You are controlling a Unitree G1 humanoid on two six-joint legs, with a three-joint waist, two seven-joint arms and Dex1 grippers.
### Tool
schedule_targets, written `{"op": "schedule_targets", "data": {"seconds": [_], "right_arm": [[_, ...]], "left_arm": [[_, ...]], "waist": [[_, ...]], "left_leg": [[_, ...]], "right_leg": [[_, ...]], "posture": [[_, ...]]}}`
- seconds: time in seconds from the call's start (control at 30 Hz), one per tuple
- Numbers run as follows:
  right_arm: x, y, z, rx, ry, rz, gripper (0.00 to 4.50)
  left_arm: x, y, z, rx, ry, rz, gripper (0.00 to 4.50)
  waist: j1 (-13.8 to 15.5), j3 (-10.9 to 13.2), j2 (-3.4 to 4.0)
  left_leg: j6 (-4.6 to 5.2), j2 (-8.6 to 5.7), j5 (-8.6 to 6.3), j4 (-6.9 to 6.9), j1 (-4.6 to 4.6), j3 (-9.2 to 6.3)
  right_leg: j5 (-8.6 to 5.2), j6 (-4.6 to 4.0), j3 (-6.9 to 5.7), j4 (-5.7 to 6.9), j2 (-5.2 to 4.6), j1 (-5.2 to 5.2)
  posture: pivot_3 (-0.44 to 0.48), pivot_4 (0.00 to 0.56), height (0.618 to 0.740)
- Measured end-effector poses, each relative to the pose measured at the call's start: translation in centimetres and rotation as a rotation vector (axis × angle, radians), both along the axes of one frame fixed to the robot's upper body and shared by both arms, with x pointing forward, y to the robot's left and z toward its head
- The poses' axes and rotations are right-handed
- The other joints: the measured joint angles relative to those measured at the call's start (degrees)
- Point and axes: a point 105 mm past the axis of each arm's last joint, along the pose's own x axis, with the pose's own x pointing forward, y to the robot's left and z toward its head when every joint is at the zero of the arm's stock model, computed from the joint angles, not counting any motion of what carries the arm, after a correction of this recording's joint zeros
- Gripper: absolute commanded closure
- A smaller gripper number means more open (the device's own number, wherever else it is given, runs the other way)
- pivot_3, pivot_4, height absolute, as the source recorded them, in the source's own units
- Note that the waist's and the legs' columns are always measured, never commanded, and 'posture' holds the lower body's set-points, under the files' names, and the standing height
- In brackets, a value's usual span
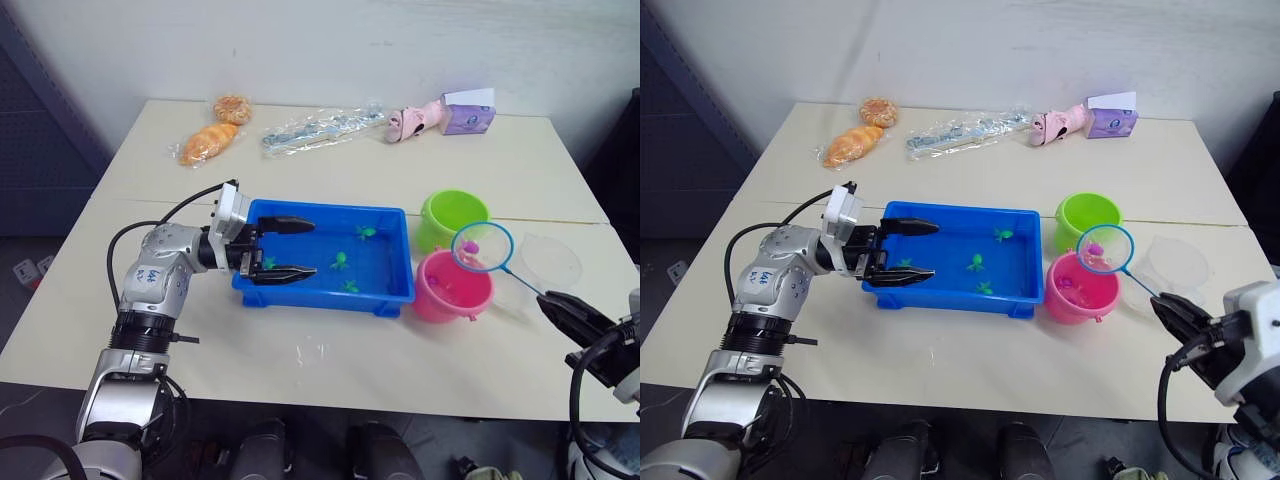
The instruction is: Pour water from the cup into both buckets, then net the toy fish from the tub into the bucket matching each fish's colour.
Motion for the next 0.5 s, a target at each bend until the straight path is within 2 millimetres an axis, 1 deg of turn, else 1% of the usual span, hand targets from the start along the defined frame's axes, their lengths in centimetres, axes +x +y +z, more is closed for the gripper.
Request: {"op": "schedule_targets", "data": {"seconds": [0.03,0.07,0.13,0.17,0.23,0.4,0.47,0.5], "right_arm": [[0.0,0.0,-0.3,-0.048,-0.004,0.000,4.50],[0.0,0.0,-0.3,-0.056,-0.003,0.003,4.50],[0.0,0.2,-0.8,-0.170,-0.020,0.022,4.50],[0.0,0.4,-1.1,-0.254,-0.036,0.036,4.50],[0.1,0.2,-1.4,-0.358,-0.068,0.042,4.50],[0.4,-0.5,-1.7,-0.682,-0.178,0.054,4.50],[0.4,-0.7,-1.6,-0.783,-0.221,0.060,4.50],[0.4,-0.7,-1.5,-0.867,-0.254,0.069,4.50]], "left_arm": [[0.0,-0.1,0.0,0.000,-0.002,-0.007,0.04],[0.0,-0.1,0.0,-0.001,-0.003,-0.007,0.04],[0.0,-0.2,0.0,-0.002,-0.006,-0.010,0.04],[0.0,-0.3,0.0,-0.002,-0.007,-0.011,0.04],[0.0,-0.3,-0.1,0.000,-0.007,-0.011,0.04],[0.0,-0.7,-0.1,-0.003,-0.010,-0.019,0.04],[-0.1,-0.8,-0.1,-0.001,-0.017,-0.023,0.04],[-0.2,-0.9,0.0,-0.002,-0.023,-0.026,0.04]], "waist": [[0.06,0.00,0.00],[0.10,0.00,0.00],[0.22,0.00,0.00],[0.24,0.00,0.00],[0.24,0.00,0.00],[0.19,0.00,0.00],[0.20,0.00,0.00],[0.21,0.00,0.00]], "left_leg": [[0.00,0.00,0.00,0.01,0.00,0.00],[0.00,-0.01,0.00,0.01,0.00,0.00],[-0.01,-0.02,0.01,0.02,-0.01,-0.01],[-0.02,-0.03,0.01,0.02,-0.01,-0.01],[-0.03,-0.04,0.02,0.05,-0.01,0.00],[-0.07,-0.03,0.05,0.12,0.01,0.01],[-0.09,-0.03,0.05,0.13,0.01,0.02],[-0.09,-0.03,0.06,0.13,0.02,0.01]], "right_leg": [[0.00,0.00,0.00,0.00,0.00,0.00],[0.00,0.00,0.00,0.00,0.00,0.00],[-0.01,0.01,-0.01,0.01,0.00,-0.01],[-0.01,0.02,-0.02,0.00,0.00,-0.01],[-0.01,0.02,-0.02,0.01,0.00,-0.01],[-0.01,0.02,-0.01,0.06,0.02,-0.01],[-0.01,0.02,-0.01,0.07,0.02,-0.01],[-0.01,0.02,-0.01,0.07,0.02,0.00]], "posture": [[0.000,0.150,0.740],[0.000,0.150,0.740],[0.000,0.150,0.740],[0.000,0.150,0.740],[0.000,0.150,0.740],[0.000,0.150,0.740],[0.000,0.150,0.740],[0.000,0.150,0.740]]}}
